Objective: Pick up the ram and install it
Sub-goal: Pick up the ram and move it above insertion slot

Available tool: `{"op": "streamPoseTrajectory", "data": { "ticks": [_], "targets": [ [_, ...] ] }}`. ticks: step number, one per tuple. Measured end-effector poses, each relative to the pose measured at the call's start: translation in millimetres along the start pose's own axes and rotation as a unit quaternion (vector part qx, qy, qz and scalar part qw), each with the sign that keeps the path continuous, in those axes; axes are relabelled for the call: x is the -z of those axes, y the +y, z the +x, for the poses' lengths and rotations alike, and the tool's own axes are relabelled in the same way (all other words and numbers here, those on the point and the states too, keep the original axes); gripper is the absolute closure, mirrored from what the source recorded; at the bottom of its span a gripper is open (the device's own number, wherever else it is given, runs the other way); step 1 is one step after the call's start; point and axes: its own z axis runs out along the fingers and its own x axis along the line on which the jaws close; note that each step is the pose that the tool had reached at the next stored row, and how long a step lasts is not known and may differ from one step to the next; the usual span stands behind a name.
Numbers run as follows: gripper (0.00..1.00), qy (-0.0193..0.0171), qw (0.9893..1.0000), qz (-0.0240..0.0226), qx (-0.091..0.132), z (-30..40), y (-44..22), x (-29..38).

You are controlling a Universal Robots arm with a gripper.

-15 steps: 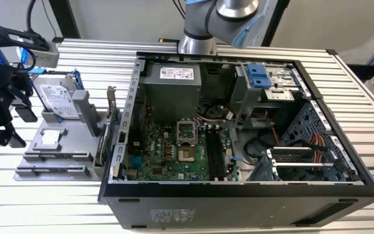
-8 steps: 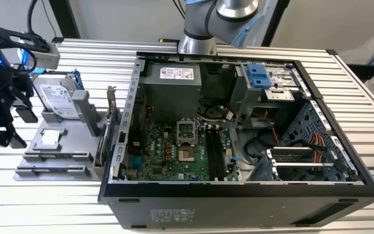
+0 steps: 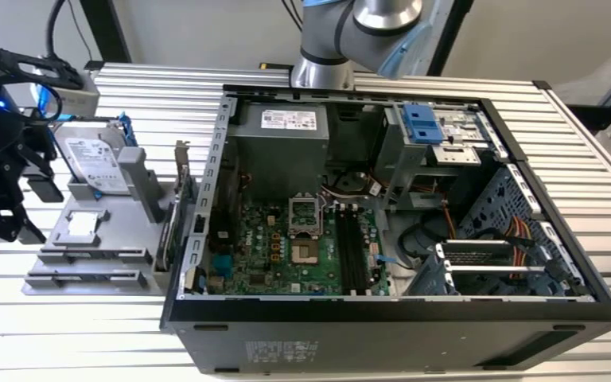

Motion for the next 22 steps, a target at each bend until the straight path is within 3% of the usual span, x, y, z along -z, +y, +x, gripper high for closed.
{"op": "streamPoseTrajectory", "data": {
  "ticks": [22],
  "targets": [
    [0.00, 0.0000, 1.0000, 0.0002, 0.000, 0.2, -0.2, -7.5]
  ]
}}
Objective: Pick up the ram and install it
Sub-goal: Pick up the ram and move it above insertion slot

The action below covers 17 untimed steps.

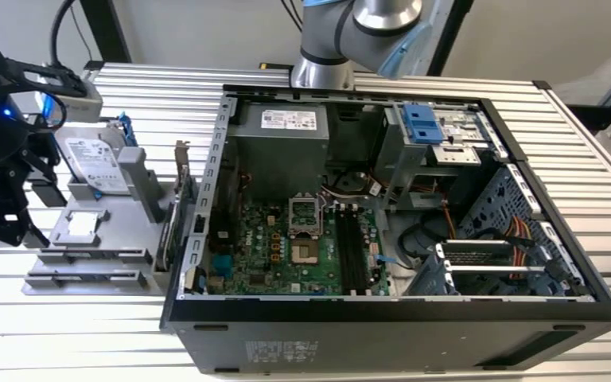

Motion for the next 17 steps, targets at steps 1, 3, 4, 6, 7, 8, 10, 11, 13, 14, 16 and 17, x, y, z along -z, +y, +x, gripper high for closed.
{"op": "streamPoseTrajectory", "data": {
  "ticks": [1, 3, 4, 6, 7, 8, 10, 11, 13, 14, 16, 17],
  "targets": [
    [0.00, 0.0000, 1.0000, 0.0000, 0.000, 0.0, 0.0, -0.3],
    [0.00, 0.0000, 1.0000, 0.0000, 0.000, 0.0, 0.0, -0.8],
    [0.00, 0.0000, 1.0000, 0.0000, 0.000, 0.0, 0.0, -1.1],
    [0.00, 0.0000, 1.0000, 0.0000, 0.000, 0.0, -0.1, -1.7],
    [0.00, 0.0000, 1.0000, 0.0000, 0.000, 0.0, 0.0, -2.0],
    [0.00, 0.0000, 1.0000, 0.0000, 0.000, 0.1, -0.1, -2.3],
    [0.00, 0.0000, 1.0000, 0.0000, 0.000, 0.1, -0.1, -2.9],
    [0.00, 0.0000, 1.0000, 0.0000, 0.000, 0.1, -0.1, -3.2],
    [0.00, 0.0000, 1.0000, 0.0001, 0.000, 0.1, -0.1, -3.9],
    [0.00, 0.0000, 1.0000, 0.0000, 0.000, 0.1, -0.1, -4.2],
    [0.00, 0.0000, 1.0000, 0.0001, 0.000, 0.1, -0.1, -4.8],
    [0.00, 0.0000, 1.0000, 0.0000, 0.000, 0.1, -0.1, -5.1]
  ]
}}
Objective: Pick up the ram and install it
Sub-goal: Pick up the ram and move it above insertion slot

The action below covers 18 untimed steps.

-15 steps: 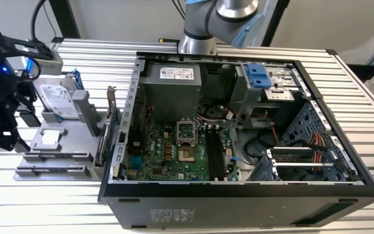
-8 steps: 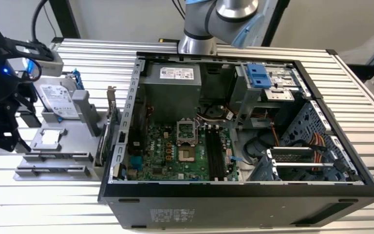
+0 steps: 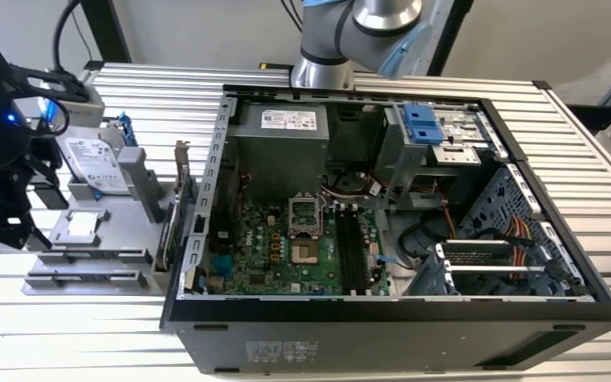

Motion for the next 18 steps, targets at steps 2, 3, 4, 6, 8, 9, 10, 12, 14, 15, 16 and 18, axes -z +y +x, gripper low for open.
{"op": "streamPoseTrajectory", "data": {
  "ticks": [2, 3, 4, 6, 8, 9, 10, 12, 14, 15, 16, 18],
  "targets": [
    [0.00, 0.0000, 1.0000, 0.0001, 0.000, 0.0, 0.0, -0.7],
    [0.00, 0.0000, 1.0000, 0.0000, 0.000, 0.0, 0.0, -1.0],
    [0.00, 0.0000, 1.0000, 0.0001, 0.000, 0.0, 0.0, -1.2],
    [0.00, 0.0000, 1.0000, 0.0001, 0.000, 0.1, -0.1, -1.8],
    [0.00, 0.0000, 1.0000, 0.0004, 0.000, 0.1, -0.1, -2.8],
    [0.00, 0.0000, 1.0000, 0.0008, 0.000, 0.1, -0.2, -3.3],
    [0.00, 0.0000, 1.0000, 0.0013, 0.000, 0.1, -0.1, -3.9],
    [0.00, 0.0002, 1.0000, 0.0036, -0.001, 0.2, -0.1, -5.4],
    [0.00, 0.0003, 1.0000, 0.0059, -0.002, 0.2, -0.2, -6.8],
    [0.00, 0.0003, 1.0000, 0.0063, -0.002, 0.2, -0.2, -7.2],
    [0.00, 0.0003, 1.0000, 0.0066, -0.002, 0.2, -0.2, -7.6],
    [0.00, 0.0003, 1.0000, 0.0072, -0.002, 0.2, -0.2, -8.3]
  ]
}}
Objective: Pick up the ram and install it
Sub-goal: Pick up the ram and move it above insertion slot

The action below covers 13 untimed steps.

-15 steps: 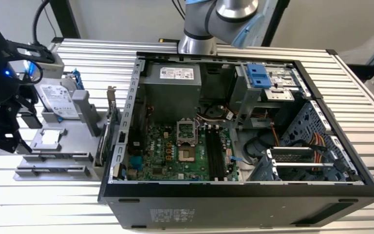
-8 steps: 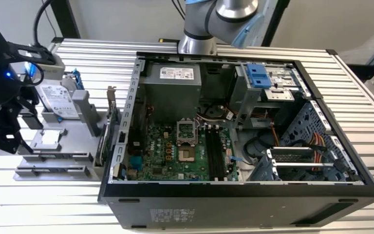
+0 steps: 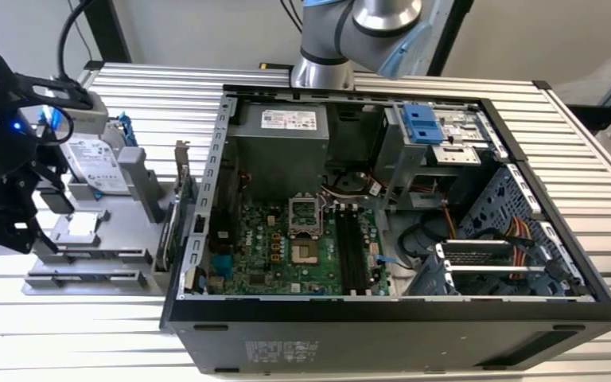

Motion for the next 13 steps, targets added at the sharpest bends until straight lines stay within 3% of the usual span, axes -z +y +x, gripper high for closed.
{"op": "streamPoseTrajectory", "data": {
  "ticks": [13],
  "targets": [
    [0.00, 0.0010, 1.0000, 0.0010, 0.000, 0.1, 0.0, -4.0]
  ]
}}
